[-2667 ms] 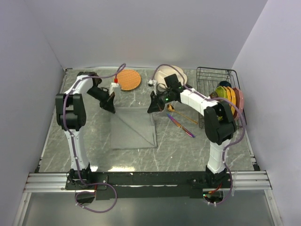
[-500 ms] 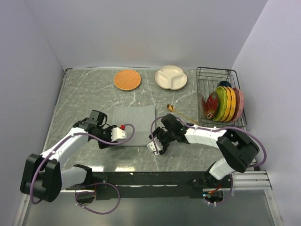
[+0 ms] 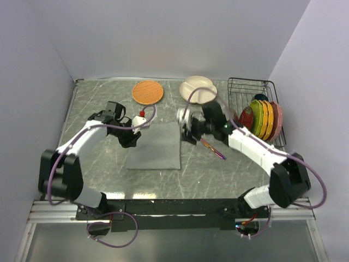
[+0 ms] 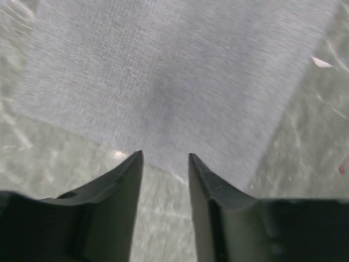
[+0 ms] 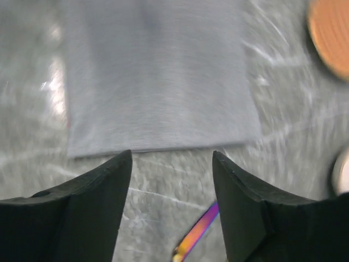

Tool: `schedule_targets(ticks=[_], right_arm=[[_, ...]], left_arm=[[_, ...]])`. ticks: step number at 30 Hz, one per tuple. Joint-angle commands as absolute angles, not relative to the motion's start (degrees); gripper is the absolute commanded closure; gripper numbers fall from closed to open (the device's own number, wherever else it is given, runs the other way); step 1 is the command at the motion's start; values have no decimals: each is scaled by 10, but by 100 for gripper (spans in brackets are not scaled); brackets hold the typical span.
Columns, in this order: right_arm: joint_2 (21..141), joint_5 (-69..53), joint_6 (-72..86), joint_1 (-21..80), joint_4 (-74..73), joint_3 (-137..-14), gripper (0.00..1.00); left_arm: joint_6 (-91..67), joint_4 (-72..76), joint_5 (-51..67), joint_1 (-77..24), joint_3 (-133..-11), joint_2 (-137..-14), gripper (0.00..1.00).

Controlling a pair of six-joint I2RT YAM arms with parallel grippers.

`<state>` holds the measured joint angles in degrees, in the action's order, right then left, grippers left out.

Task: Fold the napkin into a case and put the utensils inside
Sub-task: Turn over the upper triangle folded napkin at the center of the board, then smooth out the lower triangle-folded napkin at the center of the board.

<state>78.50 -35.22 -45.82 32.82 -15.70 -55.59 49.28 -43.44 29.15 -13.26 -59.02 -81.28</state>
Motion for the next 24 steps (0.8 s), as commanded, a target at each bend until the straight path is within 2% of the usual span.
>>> schedule_targets(ticks=[1, 4, 6, 9, 12, 15, 24], right_arm=[[875, -332, -132, 265, -142, -632, 46], [948, -327, -13, 233, -142, -693, 57], [989, -339, 51, 220, -125, -717, 60], [1039, -346, 103, 216, -96, -742, 69], [1082, -360, 155, 217, -62, -760, 81], [1114, -359, 178, 226, -62, -781, 88], [1124, -352, 243, 241, -27, -742, 91]], left_arm=[[413, -375, 306, -131, -594, -880, 59], [431, -347, 287, -142, -571, -909, 65], [442, -343, 273, -148, -563, -920, 70], [474, -348, 256, -149, -542, -934, 69], [509, -349, 236, -150, -519, -945, 71], [514, -339, 229, -150, -521, -949, 71], [526, -352, 229, -153, -512, -940, 71]])
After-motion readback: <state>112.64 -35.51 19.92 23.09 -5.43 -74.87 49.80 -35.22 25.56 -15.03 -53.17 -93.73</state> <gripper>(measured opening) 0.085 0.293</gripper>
